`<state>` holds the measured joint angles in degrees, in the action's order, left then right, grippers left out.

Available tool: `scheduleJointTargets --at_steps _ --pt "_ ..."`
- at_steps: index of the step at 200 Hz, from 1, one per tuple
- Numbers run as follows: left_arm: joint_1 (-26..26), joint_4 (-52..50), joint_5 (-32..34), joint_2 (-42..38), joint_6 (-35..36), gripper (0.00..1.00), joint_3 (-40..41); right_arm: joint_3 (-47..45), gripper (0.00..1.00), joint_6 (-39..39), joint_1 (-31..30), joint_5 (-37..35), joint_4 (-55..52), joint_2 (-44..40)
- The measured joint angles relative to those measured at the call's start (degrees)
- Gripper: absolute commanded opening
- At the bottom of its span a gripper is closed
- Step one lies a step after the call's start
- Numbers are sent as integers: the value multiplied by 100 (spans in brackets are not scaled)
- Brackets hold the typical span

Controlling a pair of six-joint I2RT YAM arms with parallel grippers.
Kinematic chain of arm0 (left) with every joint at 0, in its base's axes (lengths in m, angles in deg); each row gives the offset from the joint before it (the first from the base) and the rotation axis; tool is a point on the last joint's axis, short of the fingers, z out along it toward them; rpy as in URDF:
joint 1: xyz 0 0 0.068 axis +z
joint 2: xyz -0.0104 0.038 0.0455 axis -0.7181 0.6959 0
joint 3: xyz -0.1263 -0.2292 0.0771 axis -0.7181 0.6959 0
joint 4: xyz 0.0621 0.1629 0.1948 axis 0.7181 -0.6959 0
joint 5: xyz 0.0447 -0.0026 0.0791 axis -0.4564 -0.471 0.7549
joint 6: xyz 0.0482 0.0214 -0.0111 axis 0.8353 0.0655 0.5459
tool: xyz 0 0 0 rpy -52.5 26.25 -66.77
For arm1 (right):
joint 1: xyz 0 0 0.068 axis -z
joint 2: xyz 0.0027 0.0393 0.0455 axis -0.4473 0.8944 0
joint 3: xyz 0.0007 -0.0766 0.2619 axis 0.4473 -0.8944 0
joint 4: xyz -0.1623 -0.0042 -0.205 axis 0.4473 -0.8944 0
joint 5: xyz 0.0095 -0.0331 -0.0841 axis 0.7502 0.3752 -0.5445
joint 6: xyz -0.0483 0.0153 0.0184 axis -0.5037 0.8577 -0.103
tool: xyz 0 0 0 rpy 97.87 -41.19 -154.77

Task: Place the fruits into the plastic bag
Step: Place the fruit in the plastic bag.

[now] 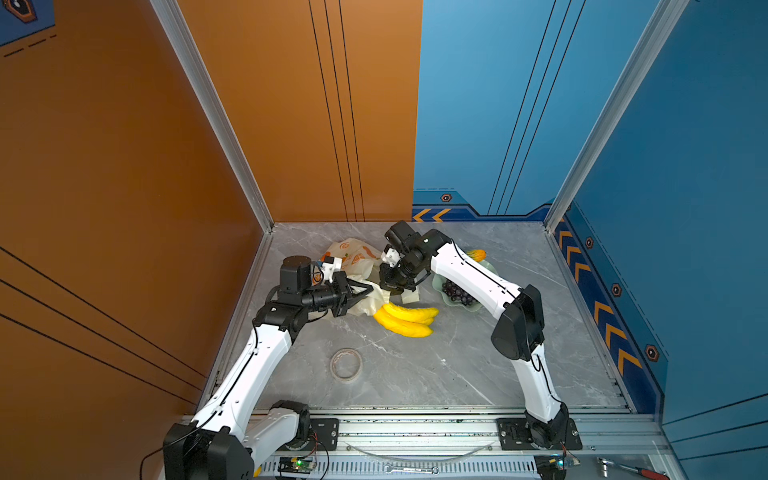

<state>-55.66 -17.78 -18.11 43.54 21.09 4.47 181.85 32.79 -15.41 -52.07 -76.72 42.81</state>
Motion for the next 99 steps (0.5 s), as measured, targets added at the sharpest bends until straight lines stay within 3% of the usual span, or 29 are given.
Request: scheduleJointTargets --at_steps 99 --pt "-686 -2026 -35 -411 1368 0 15 396 0 769 470 214 197 599"
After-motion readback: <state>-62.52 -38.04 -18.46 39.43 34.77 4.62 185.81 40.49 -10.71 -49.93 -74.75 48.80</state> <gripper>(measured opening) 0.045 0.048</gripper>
